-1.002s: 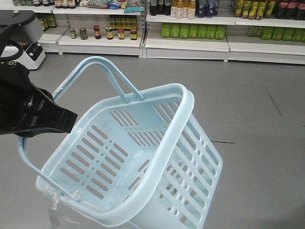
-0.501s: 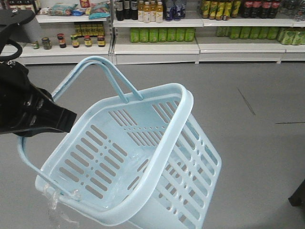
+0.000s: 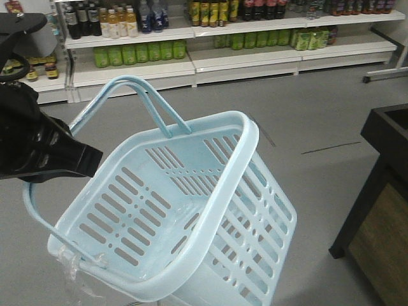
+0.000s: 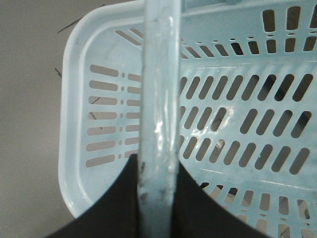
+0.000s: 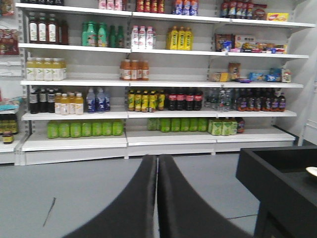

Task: Pick three apples into basket with both arms
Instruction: 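Drive the base around to the apple table holding the basket aloft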

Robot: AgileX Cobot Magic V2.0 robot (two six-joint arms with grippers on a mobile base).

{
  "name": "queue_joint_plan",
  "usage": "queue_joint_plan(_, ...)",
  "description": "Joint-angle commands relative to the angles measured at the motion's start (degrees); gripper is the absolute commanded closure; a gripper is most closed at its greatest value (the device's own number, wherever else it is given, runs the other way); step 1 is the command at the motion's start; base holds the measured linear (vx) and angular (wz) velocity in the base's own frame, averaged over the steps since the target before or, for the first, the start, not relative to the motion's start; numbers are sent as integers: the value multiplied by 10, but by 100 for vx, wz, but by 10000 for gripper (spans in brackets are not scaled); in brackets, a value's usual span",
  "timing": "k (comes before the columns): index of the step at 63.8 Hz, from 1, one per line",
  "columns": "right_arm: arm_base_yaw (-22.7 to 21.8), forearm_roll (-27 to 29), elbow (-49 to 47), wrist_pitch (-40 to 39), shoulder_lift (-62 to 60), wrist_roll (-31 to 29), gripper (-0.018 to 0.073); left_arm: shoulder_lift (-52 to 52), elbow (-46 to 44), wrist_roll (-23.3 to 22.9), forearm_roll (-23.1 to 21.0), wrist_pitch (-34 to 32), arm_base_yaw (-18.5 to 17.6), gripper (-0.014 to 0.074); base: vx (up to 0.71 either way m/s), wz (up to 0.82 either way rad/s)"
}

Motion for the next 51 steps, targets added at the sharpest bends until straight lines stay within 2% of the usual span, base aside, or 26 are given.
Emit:
queue_joint_plan(1,-3,-3,8,-44,-6,-3,564,-16,-17,-7,-8,-25,-4,603,15,-50)
queue_joint_plan(51,-3,-3,8,-44,-6,-3,564,-16,-17,-7,-8,-25,-4,603,13,-48)
